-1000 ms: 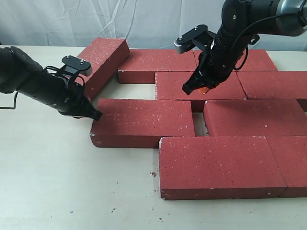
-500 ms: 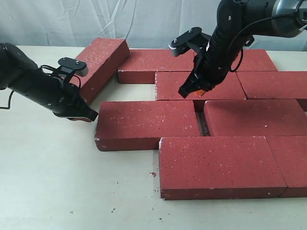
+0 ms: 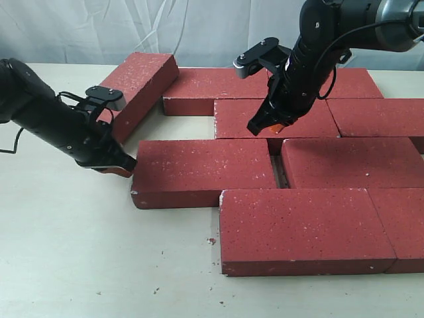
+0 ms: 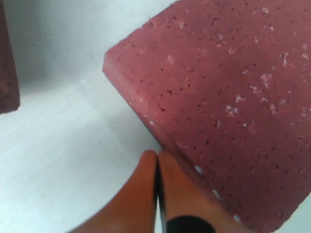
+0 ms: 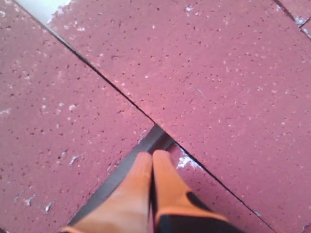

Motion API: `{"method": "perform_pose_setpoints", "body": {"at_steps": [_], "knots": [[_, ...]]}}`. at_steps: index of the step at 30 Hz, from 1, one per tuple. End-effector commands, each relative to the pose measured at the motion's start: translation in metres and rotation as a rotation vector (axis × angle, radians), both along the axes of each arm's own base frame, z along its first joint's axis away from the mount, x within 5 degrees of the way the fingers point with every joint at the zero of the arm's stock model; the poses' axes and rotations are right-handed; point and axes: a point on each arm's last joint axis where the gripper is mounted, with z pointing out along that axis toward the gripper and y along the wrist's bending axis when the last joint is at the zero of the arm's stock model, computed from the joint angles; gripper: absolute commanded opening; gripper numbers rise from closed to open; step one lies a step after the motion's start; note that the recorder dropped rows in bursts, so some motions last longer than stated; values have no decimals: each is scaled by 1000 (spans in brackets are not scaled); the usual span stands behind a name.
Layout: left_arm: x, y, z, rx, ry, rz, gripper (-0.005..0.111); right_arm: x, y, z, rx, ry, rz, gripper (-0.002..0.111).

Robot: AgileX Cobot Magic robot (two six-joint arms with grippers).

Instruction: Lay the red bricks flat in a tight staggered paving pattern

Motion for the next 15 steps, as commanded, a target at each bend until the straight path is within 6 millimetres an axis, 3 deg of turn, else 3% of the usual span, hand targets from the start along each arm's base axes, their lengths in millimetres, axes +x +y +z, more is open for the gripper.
{"method": "perform_pose_setpoints", "body": {"at_steps": [1,15], "knots": [[2,-4,1,-23,6,0,0,-1,-1,2,4,-13,2,-1],[-3,-31,3,-6,-29,-77,0,-1,-1,2,4,-13,2,-1]]}}
